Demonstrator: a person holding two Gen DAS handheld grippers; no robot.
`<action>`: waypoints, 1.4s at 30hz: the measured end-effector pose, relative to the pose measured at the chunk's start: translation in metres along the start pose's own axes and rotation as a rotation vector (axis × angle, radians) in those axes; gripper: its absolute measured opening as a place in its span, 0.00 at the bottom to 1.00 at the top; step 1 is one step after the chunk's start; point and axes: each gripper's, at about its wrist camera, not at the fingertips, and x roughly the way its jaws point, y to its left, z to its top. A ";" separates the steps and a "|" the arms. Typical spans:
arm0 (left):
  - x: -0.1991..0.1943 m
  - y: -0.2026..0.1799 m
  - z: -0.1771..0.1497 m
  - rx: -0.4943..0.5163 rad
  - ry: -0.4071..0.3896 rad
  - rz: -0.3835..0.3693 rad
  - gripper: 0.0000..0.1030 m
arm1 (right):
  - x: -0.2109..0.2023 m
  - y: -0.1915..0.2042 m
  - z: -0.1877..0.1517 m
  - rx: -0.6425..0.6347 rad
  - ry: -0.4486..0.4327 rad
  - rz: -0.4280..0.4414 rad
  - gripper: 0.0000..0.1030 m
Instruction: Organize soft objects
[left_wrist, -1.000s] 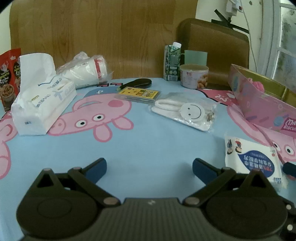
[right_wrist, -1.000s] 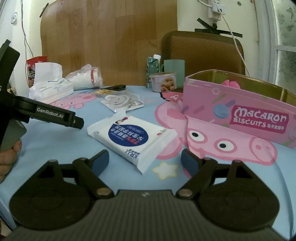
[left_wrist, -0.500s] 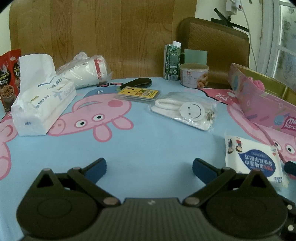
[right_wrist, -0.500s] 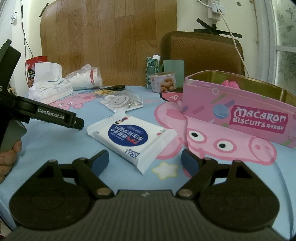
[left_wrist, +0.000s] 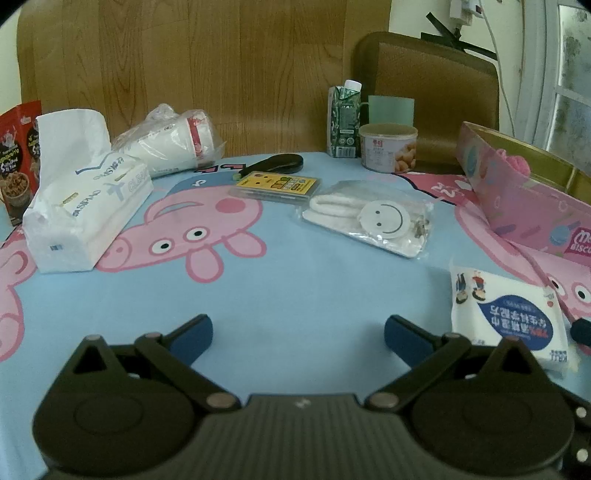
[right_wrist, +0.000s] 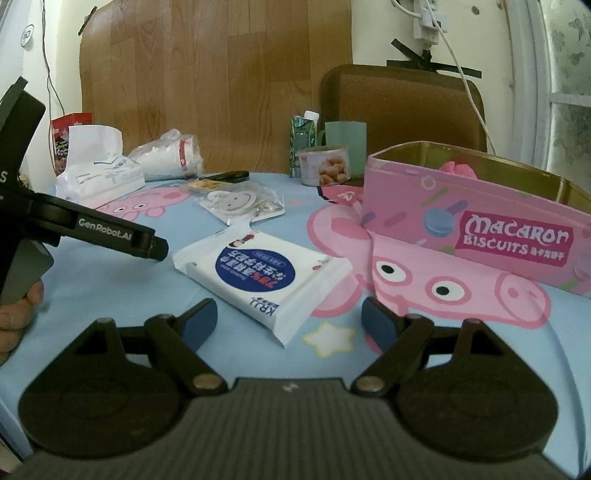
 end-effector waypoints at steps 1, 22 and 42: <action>0.000 0.000 0.000 0.001 0.000 0.000 1.00 | 0.000 0.000 0.000 -0.002 -0.001 0.002 0.82; -0.003 0.021 0.002 -0.117 -0.028 -0.002 1.00 | 0.041 0.021 0.035 -0.051 0.082 0.152 0.67; -0.007 0.024 0.000 -0.137 -0.052 -0.120 1.00 | 0.039 0.014 0.035 0.008 0.073 0.195 0.67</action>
